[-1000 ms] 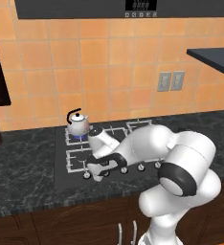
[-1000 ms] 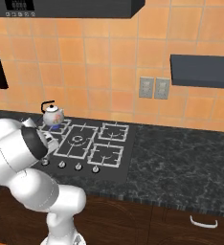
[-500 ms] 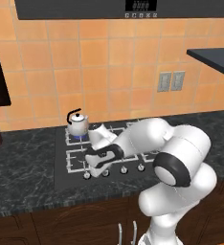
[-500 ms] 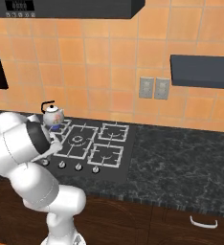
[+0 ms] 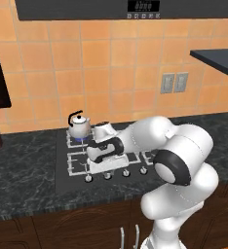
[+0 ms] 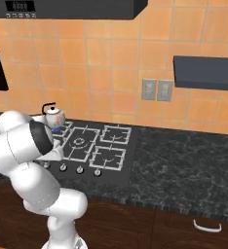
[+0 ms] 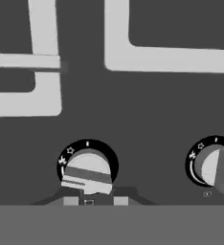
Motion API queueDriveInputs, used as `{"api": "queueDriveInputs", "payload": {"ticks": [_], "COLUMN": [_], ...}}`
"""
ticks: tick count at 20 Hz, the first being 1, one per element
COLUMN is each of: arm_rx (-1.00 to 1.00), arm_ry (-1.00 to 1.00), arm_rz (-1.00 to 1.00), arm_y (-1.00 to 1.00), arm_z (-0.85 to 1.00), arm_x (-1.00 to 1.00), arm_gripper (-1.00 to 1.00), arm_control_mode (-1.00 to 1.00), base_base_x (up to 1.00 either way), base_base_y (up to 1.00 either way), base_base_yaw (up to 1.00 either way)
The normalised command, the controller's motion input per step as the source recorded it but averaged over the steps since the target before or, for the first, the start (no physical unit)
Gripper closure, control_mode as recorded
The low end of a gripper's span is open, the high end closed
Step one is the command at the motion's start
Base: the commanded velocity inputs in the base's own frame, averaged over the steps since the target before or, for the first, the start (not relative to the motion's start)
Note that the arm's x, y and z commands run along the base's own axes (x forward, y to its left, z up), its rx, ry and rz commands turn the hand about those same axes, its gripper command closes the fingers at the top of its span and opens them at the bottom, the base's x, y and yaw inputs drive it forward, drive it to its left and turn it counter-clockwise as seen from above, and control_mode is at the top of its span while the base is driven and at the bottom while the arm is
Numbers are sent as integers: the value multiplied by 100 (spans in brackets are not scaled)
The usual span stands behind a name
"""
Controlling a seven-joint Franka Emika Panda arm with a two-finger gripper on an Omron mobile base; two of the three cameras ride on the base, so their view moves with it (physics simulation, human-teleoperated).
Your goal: Turn off the rear left burner of the stove.
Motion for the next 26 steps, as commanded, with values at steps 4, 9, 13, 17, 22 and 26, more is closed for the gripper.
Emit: {"api": "queueDriveInputs", "payload": {"ticks": [4,9,13,17,22,26], "arm_rx": [7,2,1,0,0,2], "arm_ry": [-3,-1,0,0,0,1], "arm_rz": [-76,-78,-79,-84,-85,-80], "arm_y": [-36,-42,-45,-38,-36,-34], "arm_z": [-41,-48,-48,-49,-47,-33], "arm_x": [0,0,0,0,0,-21], "arm_gripper": [100,100,100,100,100,100], "arm_control_mode": [-100,-100,-100,-100,-100,-100], "base_base_x": [0,0,0,0,0,0], "base_base_y": [0,0,0,0,0,0], "base_base_yaw": [0,0,0,0,0,0]}}
